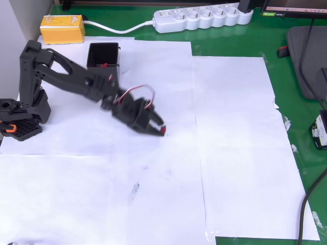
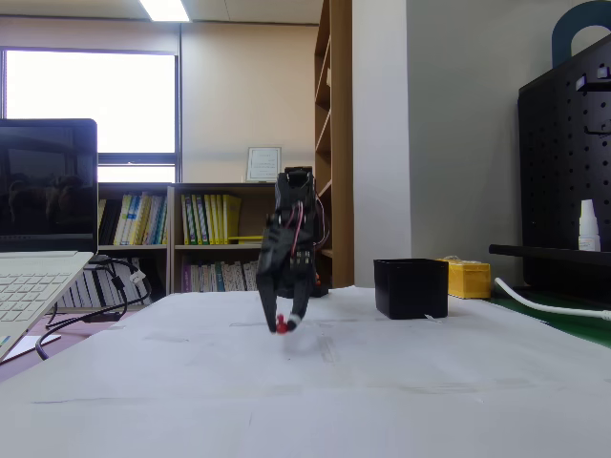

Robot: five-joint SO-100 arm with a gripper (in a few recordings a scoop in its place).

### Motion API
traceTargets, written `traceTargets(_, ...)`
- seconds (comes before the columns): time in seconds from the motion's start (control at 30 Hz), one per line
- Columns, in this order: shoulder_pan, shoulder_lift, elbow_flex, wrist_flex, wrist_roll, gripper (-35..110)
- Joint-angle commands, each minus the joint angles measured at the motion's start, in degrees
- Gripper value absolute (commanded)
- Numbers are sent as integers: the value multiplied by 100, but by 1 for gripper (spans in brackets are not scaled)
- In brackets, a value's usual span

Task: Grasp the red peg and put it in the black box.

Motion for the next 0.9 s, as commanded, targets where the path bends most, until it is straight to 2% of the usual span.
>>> traceTargets(0.0,-88,-659,1512,2426,246,0)
traceTargets(0.17,-492,-817,2329,4096,677,0)
traceTargets(0.47,-1828,-1222,3050,5458,1494,0)
traceTargets(0.63,-2672,-1468,3085,5889,1863,0)
traceTargets(0.87,-3779,-1714,2566,5906,2487,0)
